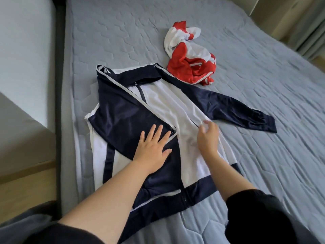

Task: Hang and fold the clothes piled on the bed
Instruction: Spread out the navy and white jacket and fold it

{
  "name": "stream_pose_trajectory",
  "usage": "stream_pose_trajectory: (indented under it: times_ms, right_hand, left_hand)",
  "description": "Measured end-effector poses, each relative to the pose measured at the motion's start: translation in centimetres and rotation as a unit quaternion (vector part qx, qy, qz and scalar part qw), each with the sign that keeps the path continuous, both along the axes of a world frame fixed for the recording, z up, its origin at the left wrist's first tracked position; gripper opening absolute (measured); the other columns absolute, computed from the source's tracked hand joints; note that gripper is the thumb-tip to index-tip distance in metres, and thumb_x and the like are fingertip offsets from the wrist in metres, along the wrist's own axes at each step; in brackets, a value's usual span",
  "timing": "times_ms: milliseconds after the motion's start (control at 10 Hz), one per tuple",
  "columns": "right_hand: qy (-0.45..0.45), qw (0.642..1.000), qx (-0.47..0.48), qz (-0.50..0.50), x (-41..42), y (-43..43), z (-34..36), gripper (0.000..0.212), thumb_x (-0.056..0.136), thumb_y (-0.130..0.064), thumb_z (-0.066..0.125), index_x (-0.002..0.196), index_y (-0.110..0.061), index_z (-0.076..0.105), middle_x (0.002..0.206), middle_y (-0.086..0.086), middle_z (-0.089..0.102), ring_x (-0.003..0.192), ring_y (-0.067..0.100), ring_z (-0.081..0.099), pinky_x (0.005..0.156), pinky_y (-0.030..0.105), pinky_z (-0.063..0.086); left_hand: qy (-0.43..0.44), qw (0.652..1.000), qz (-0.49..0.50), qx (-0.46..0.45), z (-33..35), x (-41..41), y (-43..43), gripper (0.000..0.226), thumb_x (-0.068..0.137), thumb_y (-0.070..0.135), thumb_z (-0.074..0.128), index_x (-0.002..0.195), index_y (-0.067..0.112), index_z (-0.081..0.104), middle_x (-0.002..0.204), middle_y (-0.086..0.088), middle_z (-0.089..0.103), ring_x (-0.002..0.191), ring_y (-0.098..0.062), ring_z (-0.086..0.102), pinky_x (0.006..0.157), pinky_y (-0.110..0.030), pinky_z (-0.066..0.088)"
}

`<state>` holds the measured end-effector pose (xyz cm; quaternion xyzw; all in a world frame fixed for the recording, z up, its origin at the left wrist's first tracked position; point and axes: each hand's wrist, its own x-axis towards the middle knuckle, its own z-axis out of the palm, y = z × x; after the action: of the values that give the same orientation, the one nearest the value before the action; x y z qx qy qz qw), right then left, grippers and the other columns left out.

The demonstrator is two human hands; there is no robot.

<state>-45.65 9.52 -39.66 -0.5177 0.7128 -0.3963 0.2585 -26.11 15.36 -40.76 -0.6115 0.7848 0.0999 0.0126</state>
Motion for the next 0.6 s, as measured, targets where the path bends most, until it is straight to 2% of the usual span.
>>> stream_pose_trajectory:
  times_ms: [100,200,300,400,500,600]
  right_hand:
    - [-0.23,0.954,0.072,-0.179,-4.6,-4.1,0.5,0.01,0.089,-0.021,0.048,0.081,-0.015,0.043,0.072,-0.002,0.036,0.063,0.013,0.032,0.065,0.03,0.032]
    - [-0.428,0.856,0.147,-0.251,-8.2,-6.8,0.5,0.037,0.089,-0.044,0.055,0.117,-0.021,0.05,0.105,0.0,0.053,0.097,0.016,0.054,0.091,0.033,0.037]
    - [-0.436,0.858,0.147,-0.23,-9.6,-8.8,0.3,0.052,0.095,-0.043,0.047,0.142,-0.021,0.04,0.139,0.003,0.046,0.119,0.018,0.051,0.107,0.037,0.03]
    - [-0.421,0.878,0.118,-0.194,-10.1,-9.7,0.8,0.049,0.101,-0.024,0.036,0.147,-0.007,0.032,0.138,0.012,0.045,0.098,0.024,0.058,0.092,0.03,0.047]
    - [-0.374,0.9,0.084,-0.21,-9.4,-10.1,2.3,0.041,0.097,-0.01,0.043,0.138,-0.002,0.043,0.138,0.019,0.049,0.094,0.026,0.055,0.078,0.024,0.05]
    - [-0.314,0.914,0.041,-0.253,-8.3,-11.6,5.7,0.037,0.09,-0.025,0.057,0.122,-0.008,0.059,0.114,0.012,0.064,0.076,0.014,0.055,0.076,0.026,0.046]
  left_hand:
    - [0.001,0.999,0.018,0.034,0.2,-2.5,-2.1,0.063,0.099,0.052,0.02,0.15,0.033,-0.012,0.16,-0.002,-0.015,0.145,-0.026,-0.02,0.115,-0.055,-0.004]
    - [-0.044,0.995,0.015,0.09,-0.2,-3.4,-3.4,0.062,0.1,0.052,0.019,0.148,0.037,-0.016,0.159,0.0,-0.018,0.145,-0.027,-0.019,0.113,-0.059,-0.002]
    - [-0.059,0.99,0.018,0.131,-0.6,-3.5,-3.9,0.061,0.099,0.053,0.018,0.147,0.039,-0.017,0.159,0.001,-0.019,0.145,-0.027,-0.018,0.113,-0.059,-0.001]
    - [-0.055,0.986,0.015,0.154,-0.6,-3.4,-4.4,0.061,0.099,0.053,0.02,0.148,0.041,-0.015,0.159,0.002,-0.019,0.146,-0.026,-0.017,0.114,-0.058,0.002]
    - [-0.017,0.983,0.015,0.184,0.2,-2.7,-4.9,0.067,0.098,0.051,0.032,0.149,0.042,-0.009,0.159,0.006,-0.018,0.146,-0.022,-0.016,0.115,-0.055,0.003]
    - [0.096,0.977,0.022,0.188,1.3,-1.4,-4.9,0.075,0.094,0.04,0.048,0.152,0.036,0.0,0.16,0.009,-0.012,0.148,-0.016,-0.005,0.116,-0.048,0.008]
